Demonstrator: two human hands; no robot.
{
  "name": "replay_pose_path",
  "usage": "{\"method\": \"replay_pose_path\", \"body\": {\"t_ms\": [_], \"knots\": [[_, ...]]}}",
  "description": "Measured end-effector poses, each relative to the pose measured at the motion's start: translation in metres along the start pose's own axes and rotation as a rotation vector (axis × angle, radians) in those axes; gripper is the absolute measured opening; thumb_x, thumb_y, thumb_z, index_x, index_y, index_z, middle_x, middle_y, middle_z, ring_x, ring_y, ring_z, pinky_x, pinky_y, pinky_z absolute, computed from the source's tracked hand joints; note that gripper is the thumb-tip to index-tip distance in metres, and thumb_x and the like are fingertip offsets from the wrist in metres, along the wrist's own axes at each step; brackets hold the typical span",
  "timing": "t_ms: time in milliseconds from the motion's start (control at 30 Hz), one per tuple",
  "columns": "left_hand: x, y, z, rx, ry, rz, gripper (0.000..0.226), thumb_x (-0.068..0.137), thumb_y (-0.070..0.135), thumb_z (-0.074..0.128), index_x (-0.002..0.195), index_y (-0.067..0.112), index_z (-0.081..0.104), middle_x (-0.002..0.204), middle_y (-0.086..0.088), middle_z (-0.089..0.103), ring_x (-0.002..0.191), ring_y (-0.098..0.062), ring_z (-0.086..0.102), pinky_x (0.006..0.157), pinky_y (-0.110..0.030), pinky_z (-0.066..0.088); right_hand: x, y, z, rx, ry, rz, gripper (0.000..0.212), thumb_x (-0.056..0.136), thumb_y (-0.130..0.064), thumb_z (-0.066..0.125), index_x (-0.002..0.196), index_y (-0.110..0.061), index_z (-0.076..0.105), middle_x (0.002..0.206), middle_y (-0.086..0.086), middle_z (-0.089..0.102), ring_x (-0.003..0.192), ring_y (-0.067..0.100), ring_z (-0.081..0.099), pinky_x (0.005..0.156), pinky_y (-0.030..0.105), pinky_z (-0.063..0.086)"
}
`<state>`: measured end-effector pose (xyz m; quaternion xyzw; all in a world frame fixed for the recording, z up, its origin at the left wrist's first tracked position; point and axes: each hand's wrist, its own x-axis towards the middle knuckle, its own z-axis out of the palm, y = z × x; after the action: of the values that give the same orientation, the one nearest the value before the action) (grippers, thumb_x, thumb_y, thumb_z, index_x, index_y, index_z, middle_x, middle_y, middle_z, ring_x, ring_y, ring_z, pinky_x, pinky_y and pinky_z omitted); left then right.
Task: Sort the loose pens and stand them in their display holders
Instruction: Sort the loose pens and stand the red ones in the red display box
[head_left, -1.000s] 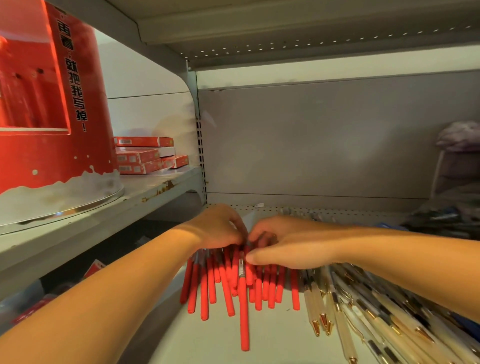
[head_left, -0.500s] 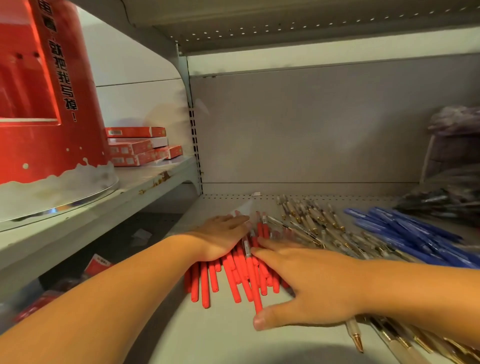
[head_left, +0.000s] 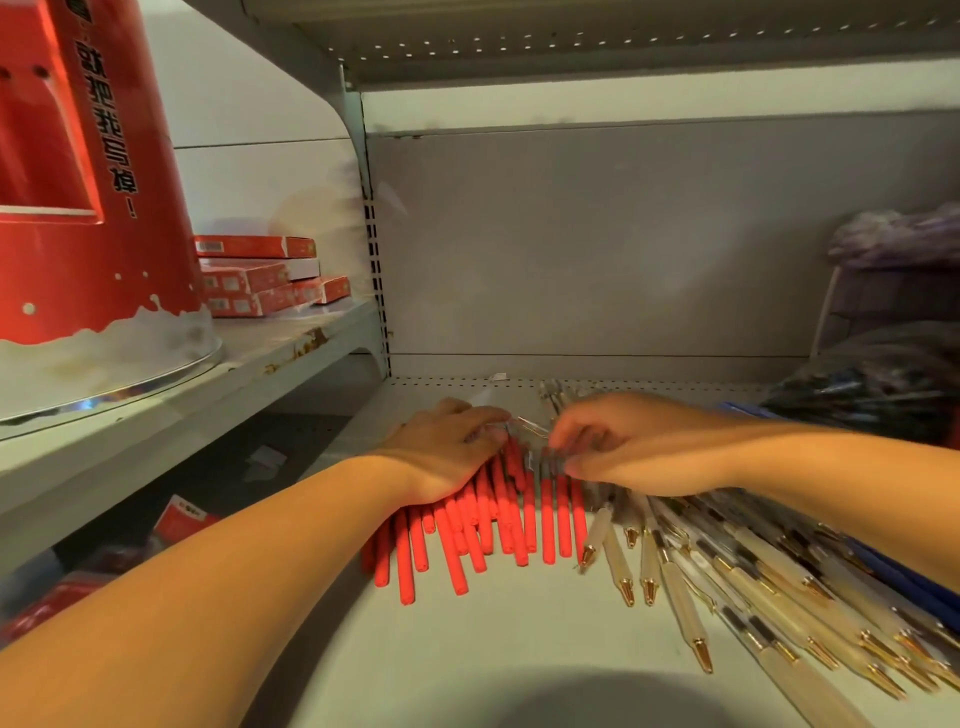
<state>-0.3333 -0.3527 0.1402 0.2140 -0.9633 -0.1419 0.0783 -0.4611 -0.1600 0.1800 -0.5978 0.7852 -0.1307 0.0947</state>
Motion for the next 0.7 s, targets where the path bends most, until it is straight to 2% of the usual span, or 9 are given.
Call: {"method": "replay_pose_path", "body": {"t_ms": [100,167,300,400,500,567,700], "knots": [[-0.001,0.003,0.002,0.050,-0.095,-0.003,0.058,0.089,0.080,0.024,0.144,0.061,0.027,0.163,0.007,0.018,0.147,-0.028,0.022,0.116,-0.049,0.016,-0.007,0.014,-0.001,-0.077,-0.060,0.040,0.017,0.092,-0.042,0.059,0.109,-0.046,0.059,0.103,-0.026,0.057,0.093,-0.009,0.054,0.075,0.014,0.040],[0.000,0.005,0.004,0.119,-0.130,0.003,0.062,0.086,0.083,0.026,0.144,0.061,0.026,0.165,0.007,0.014,0.150,-0.027,0.016,0.116,-0.052,0.012,-0.008,0.018,0.003,-0.112,-0.092,0.040,0.013,0.092,-0.046,0.057,0.105,-0.048,0.060,0.103,-0.029,0.057,0.094,-0.010,0.053,0.076,0.014,0.040],[-0.001,0.007,0.001,0.091,-0.129,0.029,0.058,0.087,0.080,0.034,0.141,0.058,0.033,0.162,0.006,0.019,0.147,-0.026,0.022,0.115,-0.050,0.017,-0.002,0.015,0.008,-0.115,-0.072,0.010,0.018,0.090,-0.051,0.058,0.107,-0.045,0.064,0.109,-0.027,0.059,0.099,-0.008,0.053,0.077,0.013,0.038],[-0.004,0.006,-0.003,0.032,-0.152,0.071,0.048,0.087,0.078,0.039,0.131,0.060,0.041,0.155,0.010,0.031,0.141,-0.024,0.032,0.113,-0.047,0.024,0.005,0.011,0.005,-0.079,-0.095,0.008,0.021,0.085,-0.050,0.067,0.105,-0.043,0.066,0.100,-0.026,0.063,0.089,-0.010,0.057,0.072,0.012,0.038],[-0.008,0.003,-0.007,-0.024,-0.179,0.113,0.045,0.084,0.079,0.042,0.125,0.061,0.046,0.150,0.014,0.037,0.137,-0.017,0.035,0.110,-0.042,0.029,0.016,0.005,-0.003,-0.118,-0.143,-0.020,0.024,0.079,-0.040,0.077,0.102,-0.037,0.069,0.088,-0.022,0.068,0.079,-0.010,0.061,0.070,0.013,0.044],[-0.011,0.002,-0.009,-0.088,-0.186,0.142,0.042,0.084,0.077,0.045,0.122,0.059,0.052,0.147,0.016,0.039,0.137,-0.014,0.035,0.104,-0.034,0.028,0.024,0.000,-0.005,-0.153,-0.175,-0.046,0.025,0.077,-0.034,0.081,0.099,-0.033,0.070,0.085,-0.017,0.071,0.075,-0.005,0.064,0.075,0.019,0.053],[-0.015,0.002,-0.013,-0.197,-0.174,0.123,0.043,0.084,0.076,0.048,0.120,0.054,0.061,0.157,0.015,0.028,0.143,-0.011,0.025,0.106,-0.032,0.020,0.033,0.000,-0.004,-0.081,-0.186,-0.093,0.026,0.077,-0.029,0.082,0.101,-0.026,0.071,0.085,-0.011,0.073,0.076,0.005,0.069,0.073,0.026,0.060]]}}
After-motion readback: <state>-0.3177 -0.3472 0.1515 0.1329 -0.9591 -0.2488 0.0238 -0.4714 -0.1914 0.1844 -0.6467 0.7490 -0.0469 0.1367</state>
